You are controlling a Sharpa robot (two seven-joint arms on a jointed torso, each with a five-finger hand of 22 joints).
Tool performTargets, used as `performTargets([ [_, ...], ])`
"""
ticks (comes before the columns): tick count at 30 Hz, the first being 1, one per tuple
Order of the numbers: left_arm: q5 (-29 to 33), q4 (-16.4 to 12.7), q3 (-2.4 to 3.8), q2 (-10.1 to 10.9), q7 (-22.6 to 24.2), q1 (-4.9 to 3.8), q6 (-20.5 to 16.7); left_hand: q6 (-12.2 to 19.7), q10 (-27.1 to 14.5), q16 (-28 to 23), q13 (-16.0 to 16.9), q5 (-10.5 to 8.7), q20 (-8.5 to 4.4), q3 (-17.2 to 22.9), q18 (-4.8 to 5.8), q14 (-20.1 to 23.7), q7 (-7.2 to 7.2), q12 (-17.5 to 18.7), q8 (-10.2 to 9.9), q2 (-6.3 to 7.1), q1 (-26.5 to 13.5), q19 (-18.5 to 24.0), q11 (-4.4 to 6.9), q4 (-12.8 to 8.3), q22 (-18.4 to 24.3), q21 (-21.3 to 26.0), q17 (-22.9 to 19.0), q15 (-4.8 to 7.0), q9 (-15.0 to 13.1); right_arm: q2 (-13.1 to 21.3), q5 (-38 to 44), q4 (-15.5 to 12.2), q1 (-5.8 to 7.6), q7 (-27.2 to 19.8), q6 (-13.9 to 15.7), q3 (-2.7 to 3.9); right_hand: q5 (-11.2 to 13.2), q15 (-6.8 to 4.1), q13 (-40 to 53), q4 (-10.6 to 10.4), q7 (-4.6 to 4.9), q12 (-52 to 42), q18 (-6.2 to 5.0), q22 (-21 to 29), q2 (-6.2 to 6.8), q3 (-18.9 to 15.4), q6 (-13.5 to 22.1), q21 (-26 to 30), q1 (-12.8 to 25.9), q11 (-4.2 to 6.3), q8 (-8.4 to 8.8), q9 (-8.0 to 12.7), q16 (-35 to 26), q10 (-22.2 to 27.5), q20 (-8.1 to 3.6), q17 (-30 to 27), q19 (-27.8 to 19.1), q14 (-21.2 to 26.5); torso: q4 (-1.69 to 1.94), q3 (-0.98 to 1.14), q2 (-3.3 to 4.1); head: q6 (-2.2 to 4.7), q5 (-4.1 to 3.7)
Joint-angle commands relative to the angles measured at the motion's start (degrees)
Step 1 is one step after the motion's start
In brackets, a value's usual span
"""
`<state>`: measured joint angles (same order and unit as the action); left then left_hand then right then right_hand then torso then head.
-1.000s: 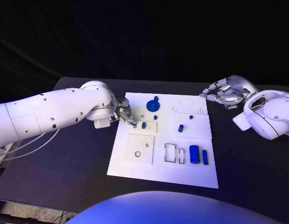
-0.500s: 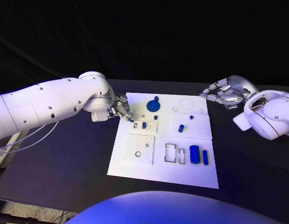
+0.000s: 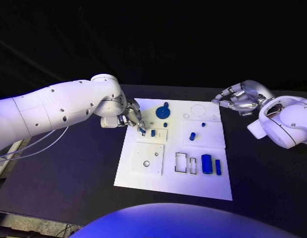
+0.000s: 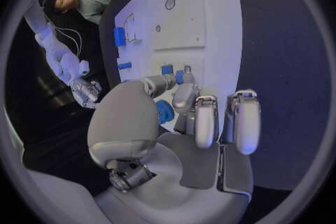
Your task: Assemble the parts on the task board
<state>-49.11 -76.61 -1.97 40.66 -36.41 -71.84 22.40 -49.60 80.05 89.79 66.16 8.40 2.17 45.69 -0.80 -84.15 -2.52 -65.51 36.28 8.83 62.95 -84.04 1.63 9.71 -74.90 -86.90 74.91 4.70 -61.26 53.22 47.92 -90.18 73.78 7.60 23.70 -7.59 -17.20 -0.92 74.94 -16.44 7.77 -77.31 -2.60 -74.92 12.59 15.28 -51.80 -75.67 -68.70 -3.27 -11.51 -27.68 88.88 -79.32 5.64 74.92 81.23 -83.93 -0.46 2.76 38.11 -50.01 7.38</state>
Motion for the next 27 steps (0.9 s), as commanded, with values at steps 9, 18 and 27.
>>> performTargets([
  [9, -12.6, -2.15, -0.28, -0.52, 4.92, -0.1, -0.57, -0.37, 0.05, 0.21, 0.52, 2.47, -0.29, 9.89, 0.02, -5.85, -0.06, -0.78, 0.57, 0.01, -0.46, -4.13, 0.14, -10.76, -14.05, -0.04, 15.09, -0.04, -0.67, -0.08, 0.44, -0.01, -0.08, -0.16, -0.67, 0.0, -0.33, 0.33, 1.23, 0.07, -0.13, 0.13, -1.01, -8.04, -0.63, -0.5, 0.41, 0.15, 0.08, 0.12, -0.29, -0.15, -0.37, 0.27, 0.04, 11.65, -0.31, -4.96, 0.03, 0.03, 0.01, 0.01, 0.09],
  [18, -16.13, -2.59, -0.63, -0.67, 5.45, -0.08, 0.36, -0.43, 0.05, 0.21, 0.47, 3.11, -0.3, 9.84, 0.01, -5.85, -0.02, -0.76, 0.62, 0.15, -0.54, -4.11, 0.13, -10.84, -14.05, -0.01, 15.09, -0.03, -0.8, -0.1, 0.74, -0.02, -0.1, -0.17, -0.67, 0.0, -0.33, 0.33, 1.23, 0.07, -0.13, 0.13, -1.01, -8.04, -0.63, -0.5, 0.41, 0.15, 0.08, 0.12, -0.29, -0.15, -0.37, 0.27, 0.04, 11.65, -0.31, -4.96, 0.0, 0.01, 0.03, 0.01, 0.2],
  [27, -13.65, -1.34, -1.06, -1.13, 5.06, -0.08, 2.59, -0.44, -0.03, 0.21, 0.26, 3.2, -0.3, 9.81, 0.01, -5.85, -0.01, -0.56, 0.63, 0.18, -0.56, -4.09, 0.12, -10.85, -14.04, 0.02, 15.09, -0.04, -0.83, -0.13, 0.82, 0.01, -0.1, -0.15, -0.66, 0.0, -0.33, 0.33, 1.23, 0.07, -0.13, 0.13, -1.01, -8.04, -0.63, -0.5, 0.41, 0.15, 0.08, 0.12, -0.29, -0.15, -0.37, 0.27, 0.04, 11.65, -0.31, -4.96, -0.03, 0.03, 0.04, 0.01, 0.27],
])
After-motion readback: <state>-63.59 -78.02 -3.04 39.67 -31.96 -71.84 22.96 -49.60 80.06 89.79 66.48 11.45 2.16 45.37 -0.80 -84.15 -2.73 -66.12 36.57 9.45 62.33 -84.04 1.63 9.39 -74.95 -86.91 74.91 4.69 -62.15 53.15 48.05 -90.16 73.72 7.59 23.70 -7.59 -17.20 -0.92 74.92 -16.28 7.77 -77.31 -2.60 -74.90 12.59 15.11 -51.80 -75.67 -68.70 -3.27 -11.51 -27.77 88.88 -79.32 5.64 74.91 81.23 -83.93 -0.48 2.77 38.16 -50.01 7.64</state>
